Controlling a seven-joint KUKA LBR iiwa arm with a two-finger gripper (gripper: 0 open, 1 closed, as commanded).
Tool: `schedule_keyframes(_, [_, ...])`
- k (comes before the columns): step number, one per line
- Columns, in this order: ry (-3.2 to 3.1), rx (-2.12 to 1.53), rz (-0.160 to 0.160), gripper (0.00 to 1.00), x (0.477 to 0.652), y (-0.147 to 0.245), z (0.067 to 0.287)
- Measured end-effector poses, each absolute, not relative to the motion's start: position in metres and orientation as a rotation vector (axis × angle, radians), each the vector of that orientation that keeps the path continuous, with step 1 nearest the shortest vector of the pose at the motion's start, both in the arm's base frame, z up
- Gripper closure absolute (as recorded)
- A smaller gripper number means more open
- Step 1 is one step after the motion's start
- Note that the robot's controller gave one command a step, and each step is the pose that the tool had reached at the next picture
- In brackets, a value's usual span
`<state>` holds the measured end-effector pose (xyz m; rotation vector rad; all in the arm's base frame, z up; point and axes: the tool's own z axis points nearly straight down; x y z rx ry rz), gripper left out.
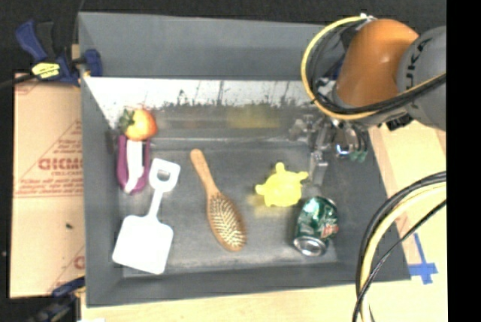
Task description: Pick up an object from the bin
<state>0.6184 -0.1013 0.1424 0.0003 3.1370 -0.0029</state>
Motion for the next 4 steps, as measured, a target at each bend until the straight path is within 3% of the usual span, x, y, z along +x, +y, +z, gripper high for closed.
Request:
schedule_keyframes(1, [3.108,-0.438,-0.003,0.00,0.597,-0.094,0.071])
schedule_keyframes(2, [3.075,-0.582,-0.009,0.00,0.600,-0.089,0.131])
schedule_keyframes(3, [3.071,-0.635,-0.003,0.00,0.592,-0.066,0.101])
schedule_keyframes(4, [2.967,-0.999,-0.012,0.00,0.595,-0.083,0.070])
